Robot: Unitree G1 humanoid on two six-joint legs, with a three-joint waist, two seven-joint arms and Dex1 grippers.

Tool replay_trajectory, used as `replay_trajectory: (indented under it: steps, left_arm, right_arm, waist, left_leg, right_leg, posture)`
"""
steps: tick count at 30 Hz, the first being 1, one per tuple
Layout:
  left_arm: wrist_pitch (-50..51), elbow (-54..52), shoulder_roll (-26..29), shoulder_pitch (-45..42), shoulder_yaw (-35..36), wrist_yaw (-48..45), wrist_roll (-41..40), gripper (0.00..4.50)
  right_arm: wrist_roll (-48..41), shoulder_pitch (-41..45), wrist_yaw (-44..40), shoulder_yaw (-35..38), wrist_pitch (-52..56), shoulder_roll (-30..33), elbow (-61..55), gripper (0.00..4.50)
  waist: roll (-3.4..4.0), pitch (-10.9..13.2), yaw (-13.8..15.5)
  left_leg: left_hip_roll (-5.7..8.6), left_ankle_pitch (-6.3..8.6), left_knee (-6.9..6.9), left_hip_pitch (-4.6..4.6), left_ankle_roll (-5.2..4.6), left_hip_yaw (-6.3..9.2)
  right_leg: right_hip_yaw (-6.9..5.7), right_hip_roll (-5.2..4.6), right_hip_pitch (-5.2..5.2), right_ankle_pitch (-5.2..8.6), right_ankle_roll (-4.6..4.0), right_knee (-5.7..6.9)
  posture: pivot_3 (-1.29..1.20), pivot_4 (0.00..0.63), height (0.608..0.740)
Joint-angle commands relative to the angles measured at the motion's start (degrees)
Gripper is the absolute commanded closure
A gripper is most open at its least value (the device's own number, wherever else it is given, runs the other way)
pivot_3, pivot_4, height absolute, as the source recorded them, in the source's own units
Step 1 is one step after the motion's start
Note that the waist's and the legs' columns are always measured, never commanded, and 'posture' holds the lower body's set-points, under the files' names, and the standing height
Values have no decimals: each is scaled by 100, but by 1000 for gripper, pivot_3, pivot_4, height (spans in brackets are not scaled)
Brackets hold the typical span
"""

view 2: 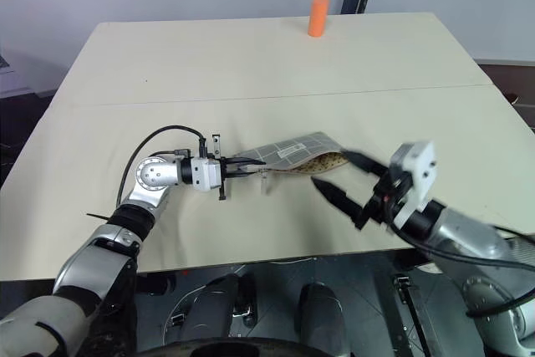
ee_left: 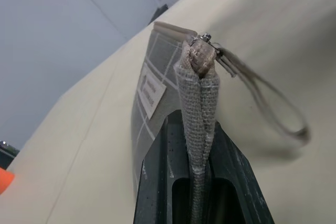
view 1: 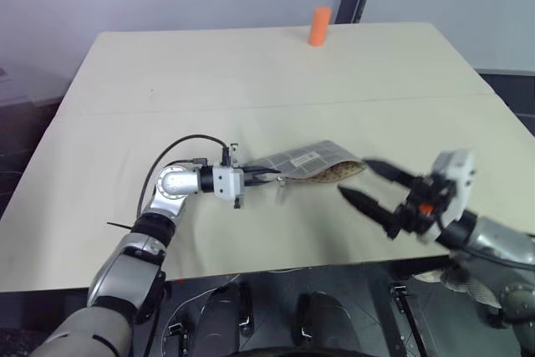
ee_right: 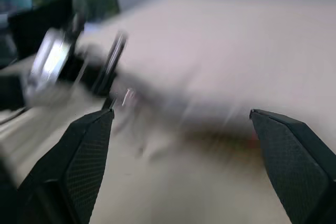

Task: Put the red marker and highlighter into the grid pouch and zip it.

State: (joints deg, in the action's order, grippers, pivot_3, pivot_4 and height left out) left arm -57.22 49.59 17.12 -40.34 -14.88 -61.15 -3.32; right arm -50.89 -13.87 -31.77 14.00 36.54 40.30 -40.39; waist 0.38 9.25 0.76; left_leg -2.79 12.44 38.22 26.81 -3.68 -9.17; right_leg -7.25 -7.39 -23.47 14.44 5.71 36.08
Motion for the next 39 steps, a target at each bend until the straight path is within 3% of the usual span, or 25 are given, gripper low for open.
replay_trajectory:
  steps: [1,5,10,14,17,23,24,35,39]
  left_arm:
    - [-165,4,-253,-434,-88,496,499,4500]
    - [-192,138,-395,-619,-126,790,780,4500]
    - [-372,294,-415,-744,-246,800,858,4500]
    - [-443,462,-423,-871,-278,927,969,4500]
    - [-419,579,-444,-983,-251,1153,1071,4500]
    - [-456,679,-384,-1006,-261,1387,1217,4500]
    - [-478,682,-355,-990,-268,1391,1223,4500]
    - [-674,921,343,-851,-238,1413,1285,4500]
    - [-443,1019,489,-788,-41,976,749,4500]
  right_arm:
    - [747,140,207,-899,-53,-281,303,208]
    - [1320,737,508,-1449,-154,-803,791,208]
    - [1803,2134,999,-1461,-409,-1614,1790,208]
    - [1592,2753,884,-1293,-370,-1991,2118,208]
    - [1210,2855,699,-1091,-268,-2172,2162,1065]
    - [1508,2524,512,-1073,-318,-1851,2071,4118]
    - [1508,2504,471,-1048,-314,-1809,2067,4428]
    - [1788,1922,-20,87,-523,-615,2491,4428]
    - [2055,1873,24,326,-698,-353,2904,4428]
  waist:
    - [-2,0,-9]
    - [-1,0,-55]
    - [-6,7,-94]
    - [-9,8,-45]
    - [-9,8,-2]
    - [-9,8,-11]
    - [-9,8,-15]
    - [-9,8,-9]
    - [-9,8,-20]
  left_leg:
    - [0,0,0,0,0,-1]
    - [-3,0,-2,-2,1,-5]
    - [-9,-10,-7,11,-7,-7]
    - [-6,-11,-5,20,-8,-6]
    - [-1,-11,-3,44,-13,-6]
    - [5,-8,0,50,-18,-8]
    - [4,-9,0,50,-17,-8]
    - [-2,-11,0,51,-13,-9]
    - [0,-11,1,51,-13,-11]
  right_leg:
    - [0,0,0,0,0,0]
    - [2,2,-5,0,0,2]
    - [5,13,-11,-3,3,11]
    - [4,9,-32,-10,17,16]
    - [4,8,-30,-13,21,17]
    - [4,5,-31,-19,32,16]
    - [4,5,-32,-19,32,16]
    - [5,6,-63,-18,30,18]
    - [6,3,-63,-19,30,18]
  posture:
    - [0,150,740]
    - [0,150,740]
    - [0,150,740]
    - [0,150,740]
    - [0,150,740]
    - [0,150,740]
    - [0,150,740]
    - [0,150,740]
    - [0,150,740]
